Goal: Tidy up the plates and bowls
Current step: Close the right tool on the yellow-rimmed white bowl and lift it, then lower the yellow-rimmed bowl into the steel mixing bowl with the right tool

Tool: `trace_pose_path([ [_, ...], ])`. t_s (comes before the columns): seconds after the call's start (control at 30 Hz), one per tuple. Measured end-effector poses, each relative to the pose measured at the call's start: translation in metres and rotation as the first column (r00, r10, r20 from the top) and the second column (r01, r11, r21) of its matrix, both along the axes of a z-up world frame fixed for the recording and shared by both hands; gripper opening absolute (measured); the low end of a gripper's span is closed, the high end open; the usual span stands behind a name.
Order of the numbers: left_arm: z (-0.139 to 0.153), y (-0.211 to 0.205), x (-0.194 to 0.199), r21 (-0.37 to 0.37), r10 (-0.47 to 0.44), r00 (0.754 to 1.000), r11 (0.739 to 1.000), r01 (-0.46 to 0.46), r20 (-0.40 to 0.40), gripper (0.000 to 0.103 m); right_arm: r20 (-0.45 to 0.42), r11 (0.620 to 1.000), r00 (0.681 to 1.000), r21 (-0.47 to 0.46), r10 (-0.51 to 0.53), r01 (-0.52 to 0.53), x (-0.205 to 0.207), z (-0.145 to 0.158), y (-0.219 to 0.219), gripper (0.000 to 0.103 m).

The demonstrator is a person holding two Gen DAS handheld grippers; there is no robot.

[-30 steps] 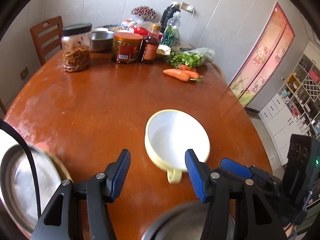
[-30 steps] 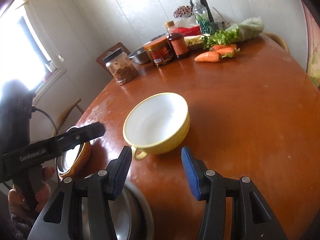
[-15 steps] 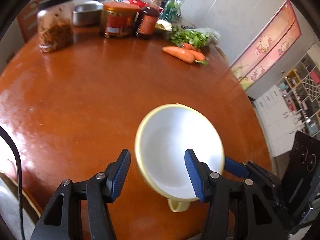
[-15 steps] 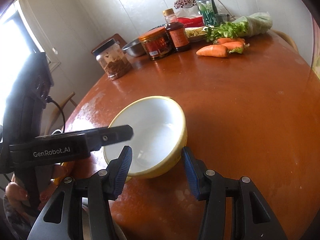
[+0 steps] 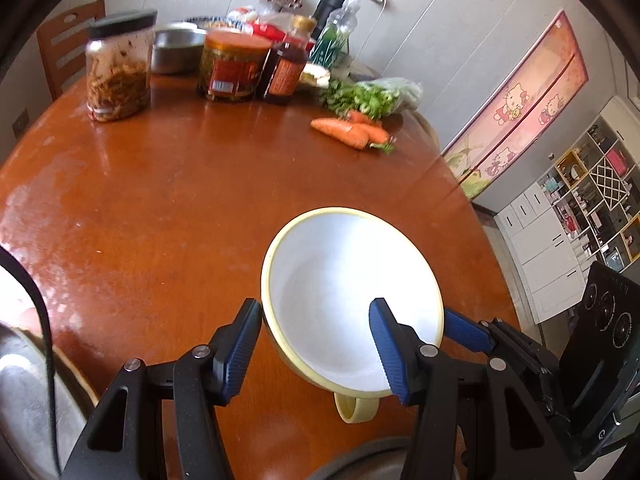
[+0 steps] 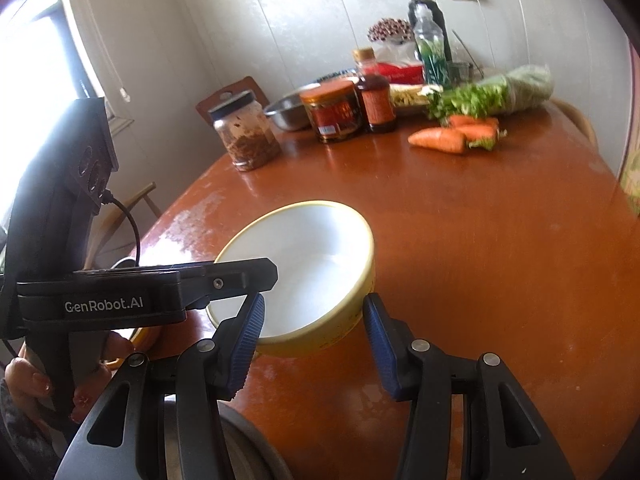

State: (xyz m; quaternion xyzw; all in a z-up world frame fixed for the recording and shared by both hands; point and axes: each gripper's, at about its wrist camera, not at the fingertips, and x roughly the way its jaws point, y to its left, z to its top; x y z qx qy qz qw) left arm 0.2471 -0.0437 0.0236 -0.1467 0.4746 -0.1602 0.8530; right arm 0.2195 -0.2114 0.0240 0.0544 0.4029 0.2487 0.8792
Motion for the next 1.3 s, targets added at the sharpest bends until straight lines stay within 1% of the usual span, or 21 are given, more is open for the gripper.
trace_pose_path([
  [0.23, 0.024, 0.004, -0.038, -0.014, 0.001, 0.998, 1.0, 0.0, 0.066, 0.055, 0.068, 1.0, 0.997, 0.01, 0.022, -0.022, -0.03, 0.025, 0.002, 0.053],
  [0.4, 0.033, 0.001, -0.069, -0.004, -0.006, 0.995, 1.0, 0.006, 0.102, 0.055, 0.116, 0.999, 0.992, 0.002, 0.046, -0.047, -0.063, 0.039, 0.003, 0.053],
  [0.53, 0.036, -0.004, -0.093, 0.014, -0.015, 0.992, 1.0, 0.013, 0.123, 0.055, 0.135, 0.999, 0.989, -0.005, 0.054, -0.054, -0.084, 0.042, 0.002, 0.053],
  [0.77, 0.034, -0.012, -0.125, 0.034, -0.025, 0.989, 0.999, 0.02, 0.147, 0.055, 0.143, 0.998, 0.988, -0.017, 0.058, -0.056, -0.116, 0.039, -0.003, 0.053],
  [0.93, 0.027, -0.013, -0.139, 0.047, -0.018, 0.989, 0.999, 0.012, 0.146, 0.055, 0.14, 0.998, 0.988, -0.03, 0.066, -0.062, -0.132, 0.032, -0.003, 0.053],
  [1.2, 0.016, -0.015, -0.156, 0.08, -0.026, 0.989, 0.997, 0.015, 0.143, 0.055, 0.132, 0.995, 0.988, -0.069, 0.08, -0.071, -0.146, 0.02, 0.004, 0.053],
  [1.3, 0.013, -0.014, -0.159, 0.077, -0.034, 0.99, 0.997, 0.023, 0.138, 0.055, 0.131, 0.995, 0.988, -0.075, 0.081, -0.071, -0.148, 0.018, 0.005, 0.053],
])
